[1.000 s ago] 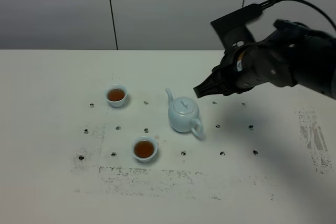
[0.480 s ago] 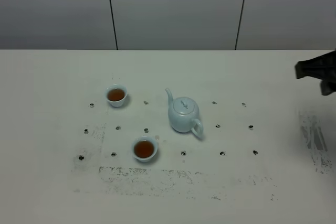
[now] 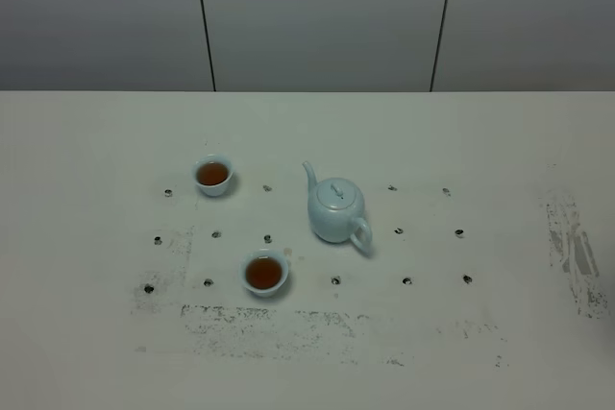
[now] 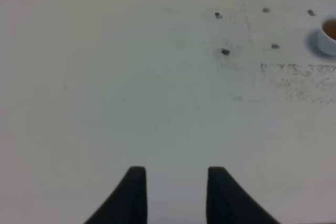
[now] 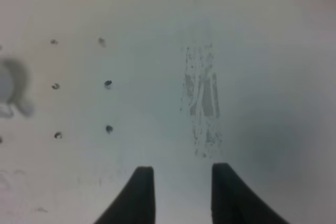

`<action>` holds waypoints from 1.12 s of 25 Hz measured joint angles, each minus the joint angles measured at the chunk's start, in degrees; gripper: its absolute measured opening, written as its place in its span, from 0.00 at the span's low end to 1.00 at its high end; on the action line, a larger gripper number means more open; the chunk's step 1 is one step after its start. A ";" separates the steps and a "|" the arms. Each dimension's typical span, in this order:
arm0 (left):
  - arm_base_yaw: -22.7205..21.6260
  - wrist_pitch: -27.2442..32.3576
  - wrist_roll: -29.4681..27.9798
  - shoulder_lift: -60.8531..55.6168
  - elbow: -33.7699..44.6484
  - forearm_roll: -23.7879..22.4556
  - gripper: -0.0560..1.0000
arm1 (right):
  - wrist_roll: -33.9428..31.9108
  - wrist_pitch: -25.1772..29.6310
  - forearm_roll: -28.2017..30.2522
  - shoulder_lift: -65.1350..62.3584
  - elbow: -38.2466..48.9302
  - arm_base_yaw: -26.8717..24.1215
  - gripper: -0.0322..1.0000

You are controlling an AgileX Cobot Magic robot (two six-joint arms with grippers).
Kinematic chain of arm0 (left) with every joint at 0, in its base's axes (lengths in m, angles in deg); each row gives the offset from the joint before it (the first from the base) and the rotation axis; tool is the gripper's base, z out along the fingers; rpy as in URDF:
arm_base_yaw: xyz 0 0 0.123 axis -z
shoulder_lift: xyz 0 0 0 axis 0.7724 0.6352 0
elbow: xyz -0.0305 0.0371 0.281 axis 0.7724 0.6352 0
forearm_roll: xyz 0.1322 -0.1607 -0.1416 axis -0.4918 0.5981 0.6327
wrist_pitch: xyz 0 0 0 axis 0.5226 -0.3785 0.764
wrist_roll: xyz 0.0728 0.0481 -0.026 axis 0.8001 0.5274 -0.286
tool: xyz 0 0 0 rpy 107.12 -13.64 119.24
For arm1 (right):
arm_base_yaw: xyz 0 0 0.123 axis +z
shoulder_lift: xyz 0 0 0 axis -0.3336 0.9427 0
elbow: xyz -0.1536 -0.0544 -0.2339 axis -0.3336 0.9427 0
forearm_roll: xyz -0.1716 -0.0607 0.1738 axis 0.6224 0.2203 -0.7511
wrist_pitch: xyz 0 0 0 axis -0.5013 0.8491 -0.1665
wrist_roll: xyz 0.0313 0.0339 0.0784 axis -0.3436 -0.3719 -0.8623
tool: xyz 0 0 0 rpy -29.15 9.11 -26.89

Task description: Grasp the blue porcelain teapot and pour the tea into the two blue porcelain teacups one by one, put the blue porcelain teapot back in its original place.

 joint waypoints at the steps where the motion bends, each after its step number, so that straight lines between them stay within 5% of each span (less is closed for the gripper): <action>1: 0.00 0.00 0.00 0.00 0.00 0.00 0.38 | 0.12 -0.06 -0.45 -3.18 2.36 0.00 0.30; 13: 0.00 0.00 0.00 0.00 0.00 0.00 0.38 | 7.72 -1.59 -7.35 -37.48 37.15 -7.92 0.26; 28: 0.00 0.00 0.00 0.00 0.00 0.00 0.38 | 17.58 -5.52 -10.18 -59.46 44.45 -18.65 0.25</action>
